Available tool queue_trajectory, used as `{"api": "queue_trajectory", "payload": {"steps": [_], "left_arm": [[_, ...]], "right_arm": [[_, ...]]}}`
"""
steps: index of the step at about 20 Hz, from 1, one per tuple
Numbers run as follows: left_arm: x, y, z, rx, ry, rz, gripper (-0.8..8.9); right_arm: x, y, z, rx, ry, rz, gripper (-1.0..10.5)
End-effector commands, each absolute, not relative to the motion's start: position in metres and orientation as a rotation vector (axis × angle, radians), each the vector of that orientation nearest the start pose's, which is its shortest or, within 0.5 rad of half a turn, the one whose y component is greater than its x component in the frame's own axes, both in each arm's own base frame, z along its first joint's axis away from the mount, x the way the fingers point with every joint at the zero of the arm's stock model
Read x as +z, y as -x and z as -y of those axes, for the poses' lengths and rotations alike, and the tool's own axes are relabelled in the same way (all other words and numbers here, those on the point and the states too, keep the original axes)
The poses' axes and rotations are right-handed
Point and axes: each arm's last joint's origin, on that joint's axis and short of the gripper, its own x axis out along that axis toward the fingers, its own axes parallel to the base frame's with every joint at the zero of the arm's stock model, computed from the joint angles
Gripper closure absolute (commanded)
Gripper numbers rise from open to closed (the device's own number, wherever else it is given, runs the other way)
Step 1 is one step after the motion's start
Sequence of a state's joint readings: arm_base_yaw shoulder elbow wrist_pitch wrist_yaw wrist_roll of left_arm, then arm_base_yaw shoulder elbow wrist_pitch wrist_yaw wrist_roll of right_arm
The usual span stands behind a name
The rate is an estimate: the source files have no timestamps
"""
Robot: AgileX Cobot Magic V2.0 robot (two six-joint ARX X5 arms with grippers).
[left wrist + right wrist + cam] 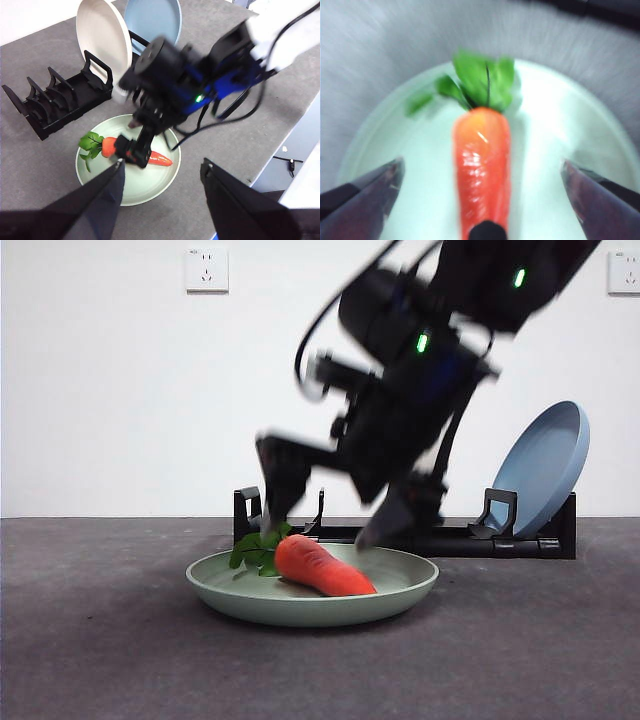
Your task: Take the green plate from the plate rack,put the plate on the table,take the carrot from the table,put the carrot in the plate
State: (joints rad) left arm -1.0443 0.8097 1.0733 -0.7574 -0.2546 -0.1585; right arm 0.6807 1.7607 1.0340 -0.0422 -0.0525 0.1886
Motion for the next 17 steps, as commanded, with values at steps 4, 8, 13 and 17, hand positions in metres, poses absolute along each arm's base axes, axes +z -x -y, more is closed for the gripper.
{"api": "queue_trajectory", "payload": {"steps": [4,8,13,17], "left_arm": [[0.37,-0.078,0.12,-0.735,-0.155,-0.466,5.54],[0.368,-0.077,0.119,-0.732,-0.174,-0.49,5.62],[0.361,-0.075,0.116,-0.723,-0.223,-0.554,5.62],[0.359,-0.074,0.114,-0.72,-0.239,-0.575,5.66]], "right_arm": [[0.256,-0.232,-0.192,0.641,0.07,-0.835,3.8],[0.296,-0.176,-0.151,0.725,0.067,-0.956,3.8],[0.32,-0.12,-0.105,0.708,0.086,-1.023,3.8],[0.328,-0.095,-0.085,0.711,0.083,-1.011,4.5]]}}
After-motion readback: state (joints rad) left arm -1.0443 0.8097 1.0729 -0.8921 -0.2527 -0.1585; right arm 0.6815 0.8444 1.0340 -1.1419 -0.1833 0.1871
